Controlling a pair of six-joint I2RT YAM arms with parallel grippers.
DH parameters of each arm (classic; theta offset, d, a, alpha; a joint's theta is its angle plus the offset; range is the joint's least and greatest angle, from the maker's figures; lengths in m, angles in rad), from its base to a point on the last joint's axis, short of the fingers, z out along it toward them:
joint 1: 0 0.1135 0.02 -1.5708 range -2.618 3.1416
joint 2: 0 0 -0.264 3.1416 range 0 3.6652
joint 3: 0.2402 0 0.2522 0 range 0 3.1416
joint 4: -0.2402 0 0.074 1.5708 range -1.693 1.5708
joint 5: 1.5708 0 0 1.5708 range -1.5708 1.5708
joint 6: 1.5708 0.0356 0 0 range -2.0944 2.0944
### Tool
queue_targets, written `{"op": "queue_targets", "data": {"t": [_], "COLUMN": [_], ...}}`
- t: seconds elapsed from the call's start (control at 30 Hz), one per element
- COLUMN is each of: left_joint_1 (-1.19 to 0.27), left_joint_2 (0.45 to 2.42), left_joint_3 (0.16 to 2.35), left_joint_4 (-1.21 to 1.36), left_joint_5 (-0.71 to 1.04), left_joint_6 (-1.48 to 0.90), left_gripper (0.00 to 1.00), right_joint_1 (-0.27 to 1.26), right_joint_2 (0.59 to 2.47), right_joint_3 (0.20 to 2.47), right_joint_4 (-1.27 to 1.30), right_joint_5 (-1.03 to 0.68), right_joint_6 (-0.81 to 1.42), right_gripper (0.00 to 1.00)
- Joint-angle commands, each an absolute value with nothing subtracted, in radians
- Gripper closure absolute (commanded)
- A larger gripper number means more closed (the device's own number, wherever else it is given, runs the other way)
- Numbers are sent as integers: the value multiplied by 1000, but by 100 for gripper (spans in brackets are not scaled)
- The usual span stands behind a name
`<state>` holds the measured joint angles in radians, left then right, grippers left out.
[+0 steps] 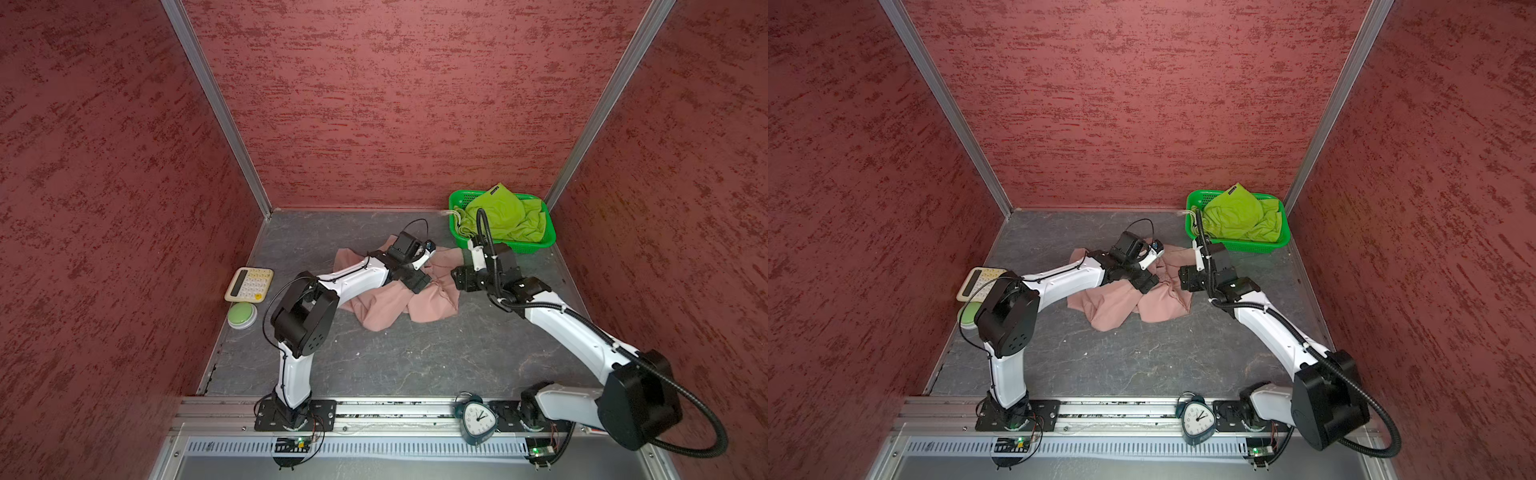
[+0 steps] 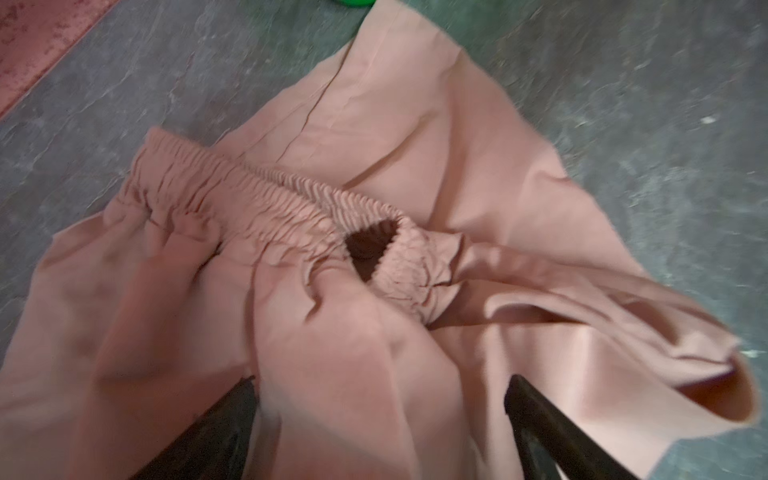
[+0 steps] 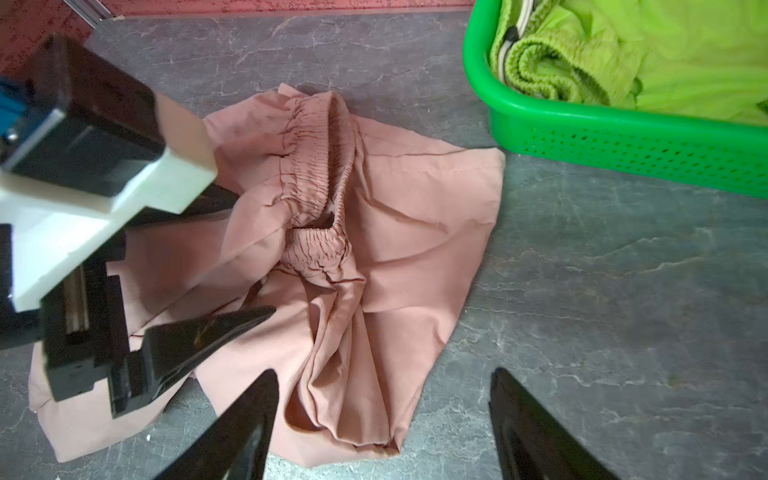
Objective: Fold and stack the shorts
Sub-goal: 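Move the left gripper to the shorts waistband while the right gripper reaches it too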
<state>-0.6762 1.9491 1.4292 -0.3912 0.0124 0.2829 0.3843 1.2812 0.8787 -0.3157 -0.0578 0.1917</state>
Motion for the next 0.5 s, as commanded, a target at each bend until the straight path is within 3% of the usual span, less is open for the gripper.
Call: {"op": "queue_targets", "data": {"t": [0.0, 0.17, 0.3, 0.47], "left_joint_1": [-665, -648, -640, -613], "left_joint_2": [1944, 1920, 1900, 1774], "left_joint_3": [1456, 1437, 1430, 1354], "left_joint_4": [-396, -379, -392, -376], "left_joint_5": [-87, -83, -135, -164], "left_joint_6": [297, 284, 257, 219], "left_gripper": [16, 41, 93, 94], "right_joint_1": [381, 391, 392, 404], "right_joint_2": [1292, 1357, 1443, 1593], "right_joint_3": [850, 819, 832, 914], "right_joint_4": [-222, -80, 21, 72], "right_joint_5": [-117, -253, -317, -361], "right_joint_6": [210, 205, 198, 160], "right_gripper": [20, 20, 20, 17]}}
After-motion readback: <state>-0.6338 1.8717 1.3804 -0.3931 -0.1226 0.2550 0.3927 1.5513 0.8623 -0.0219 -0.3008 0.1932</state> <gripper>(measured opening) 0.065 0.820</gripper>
